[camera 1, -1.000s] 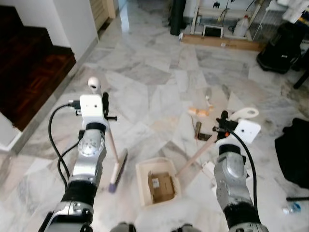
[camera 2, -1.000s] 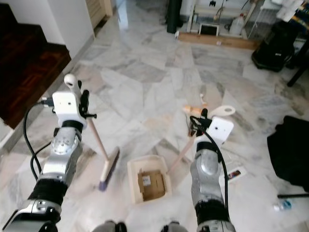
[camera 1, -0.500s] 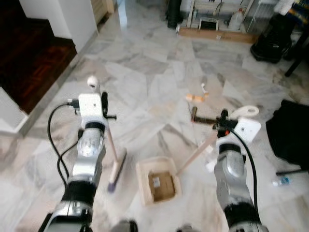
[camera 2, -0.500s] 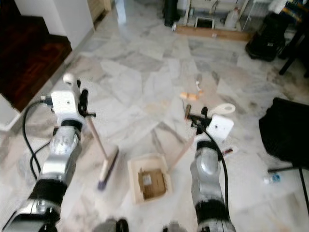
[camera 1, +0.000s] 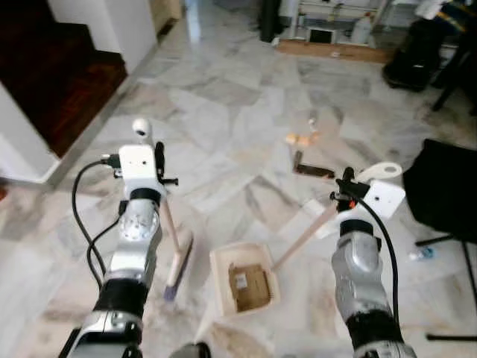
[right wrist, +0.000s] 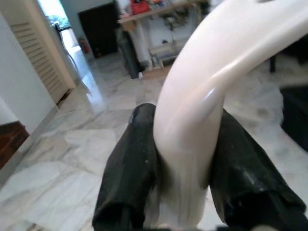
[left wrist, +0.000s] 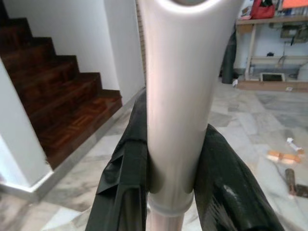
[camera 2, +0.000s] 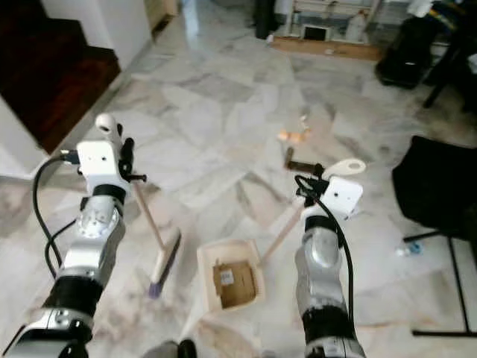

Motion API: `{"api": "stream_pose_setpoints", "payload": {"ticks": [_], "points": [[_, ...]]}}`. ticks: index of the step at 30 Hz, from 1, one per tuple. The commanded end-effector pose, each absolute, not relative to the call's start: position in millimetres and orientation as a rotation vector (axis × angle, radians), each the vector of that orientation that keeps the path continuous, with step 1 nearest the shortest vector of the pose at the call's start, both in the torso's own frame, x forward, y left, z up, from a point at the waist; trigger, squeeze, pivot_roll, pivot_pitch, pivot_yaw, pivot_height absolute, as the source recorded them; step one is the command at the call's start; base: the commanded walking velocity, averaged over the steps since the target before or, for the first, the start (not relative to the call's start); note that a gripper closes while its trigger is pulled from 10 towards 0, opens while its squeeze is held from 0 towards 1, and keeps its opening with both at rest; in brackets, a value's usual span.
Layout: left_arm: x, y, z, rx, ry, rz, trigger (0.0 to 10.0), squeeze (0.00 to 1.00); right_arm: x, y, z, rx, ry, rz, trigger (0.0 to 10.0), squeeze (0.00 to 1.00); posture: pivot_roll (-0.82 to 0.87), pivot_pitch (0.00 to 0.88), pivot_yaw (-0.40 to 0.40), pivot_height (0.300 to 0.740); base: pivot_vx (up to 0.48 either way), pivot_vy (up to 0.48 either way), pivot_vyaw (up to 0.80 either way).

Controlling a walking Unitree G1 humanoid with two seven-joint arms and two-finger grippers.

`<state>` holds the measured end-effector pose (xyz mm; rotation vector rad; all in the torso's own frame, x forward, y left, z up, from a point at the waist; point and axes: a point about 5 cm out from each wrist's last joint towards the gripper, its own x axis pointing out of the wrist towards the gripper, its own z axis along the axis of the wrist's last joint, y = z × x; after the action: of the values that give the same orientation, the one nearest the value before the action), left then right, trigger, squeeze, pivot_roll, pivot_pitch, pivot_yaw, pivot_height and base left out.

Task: Sweep floor

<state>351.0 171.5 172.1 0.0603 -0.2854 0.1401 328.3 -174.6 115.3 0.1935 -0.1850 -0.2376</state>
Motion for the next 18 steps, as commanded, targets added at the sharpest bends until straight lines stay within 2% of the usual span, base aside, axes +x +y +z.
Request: {"api": "stream_pose_setpoints", "payload": {"ticks": [1,14,18], "points": [[352.9,169.1,181.2,0.054,-0.314,0.134,10.0,0.00,331.7,-173.4,128.2,0.207,-0.242,-0.230,10.0,0.00,0.01,0.146,0.007,0.740,0.000,0.480,0.00],[352.8,168.1,181.2,0.058,-0.313,0.126,10.0,0.00,331.7,-169.9,127.1,0.205,-0.242,-0.207,10.0,0.00,0.01,0.125,0.010,0.740,0.000,0.480,0.00],[352.1,167.5,180.5,0.057,-0.313,0.121,10.0,0.00,330.9,-168.3,127.4,0.184,-0.247,-0.197,10.0,0.00,0.01,0.121,0.012,0.740,0.000,0.338,0.00]]}}
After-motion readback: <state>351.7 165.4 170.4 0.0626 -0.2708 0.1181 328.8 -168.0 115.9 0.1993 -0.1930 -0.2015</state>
